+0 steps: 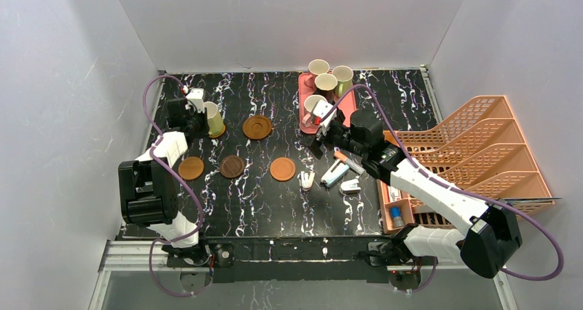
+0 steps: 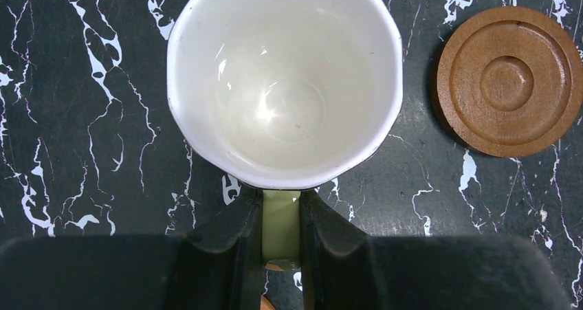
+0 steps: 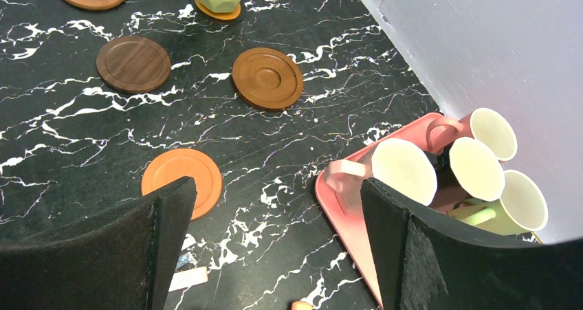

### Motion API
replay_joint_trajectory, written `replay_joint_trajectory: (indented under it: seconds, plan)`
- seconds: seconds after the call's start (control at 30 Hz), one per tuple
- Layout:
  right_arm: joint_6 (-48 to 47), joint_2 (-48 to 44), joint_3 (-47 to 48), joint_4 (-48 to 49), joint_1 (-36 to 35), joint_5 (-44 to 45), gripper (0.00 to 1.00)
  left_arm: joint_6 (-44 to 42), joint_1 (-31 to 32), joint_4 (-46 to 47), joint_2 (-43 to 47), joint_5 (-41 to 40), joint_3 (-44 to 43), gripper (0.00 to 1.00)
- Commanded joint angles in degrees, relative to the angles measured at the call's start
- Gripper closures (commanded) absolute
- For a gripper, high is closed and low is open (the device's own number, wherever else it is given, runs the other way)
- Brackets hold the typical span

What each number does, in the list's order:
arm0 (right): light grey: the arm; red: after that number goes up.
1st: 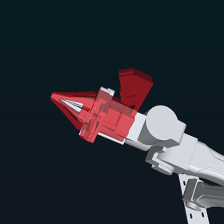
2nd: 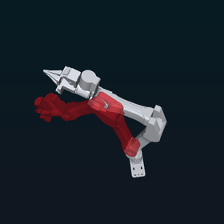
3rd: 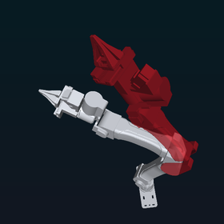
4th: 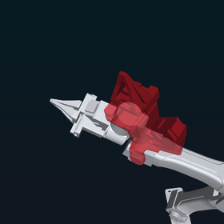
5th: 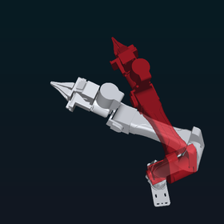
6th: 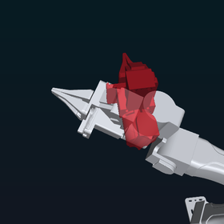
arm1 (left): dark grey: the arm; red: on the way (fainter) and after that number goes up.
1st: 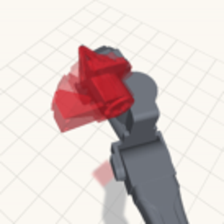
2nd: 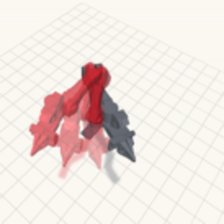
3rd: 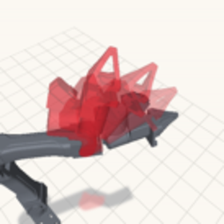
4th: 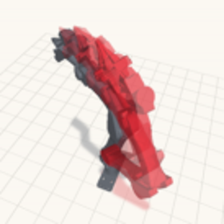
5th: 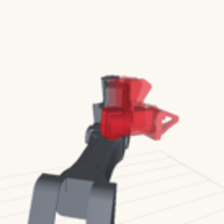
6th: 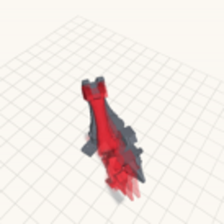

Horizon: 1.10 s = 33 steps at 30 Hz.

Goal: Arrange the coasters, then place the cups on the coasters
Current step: Place the cup on the coaster.

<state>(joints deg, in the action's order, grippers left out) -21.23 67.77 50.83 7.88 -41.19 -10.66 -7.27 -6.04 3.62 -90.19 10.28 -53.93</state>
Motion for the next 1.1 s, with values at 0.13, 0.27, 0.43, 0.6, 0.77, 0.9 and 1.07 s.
replay_joint_trajectory:
  seconds: [0.13, 0.27, 0.43, 0.6, 0.77, 0.9, 1.07]
  plan:
    - [-0.6, -0.5, 0.3, 2.8, 0.3, 0.1, 0.02, -0.5, 0.0, 3.7, 3.8, 0.7, -0.5, 0.99]
    - [-0.6, -0.5, 0.2, 2.7, 0.3, 0.2, 0.02, -0.5, 0.0, 3.7, 3.7, 0.7, -0.5, 0.94]
    - [-0.7, -0.6, 0.2, 2.8, 0.3, 0.1, 0.02, -0.7, 0.0, 3.7, 3.8, 1.0, -0.4, 0.89]
    - [-0.7, -0.5, 0.2, 2.8, 0.3, 0.1, 0.02, -0.9, 0.0, 3.6, 3.8, 1.1, -0.4, 0.84]
    - [-0.7, -0.5, 0.2, 2.8, 0.3, 0.0, 0.02, -1.0, 0.0, 3.6, 3.7, 1.1, -0.4, 0.80]
    - [-0.7, -0.6, 0.2, 2.7, 0.3, 0.1, 0.02, -1.0, 0.0, 3.6, 3.8, 1.1, -0.4, 0.77]
    - [-0.7, -0.5, 0.2, 2.8, 0.4, 0.0, 0.02, -1.0, 0.0, 3.6, 3.8, 1.1, -0.4, 0.74]
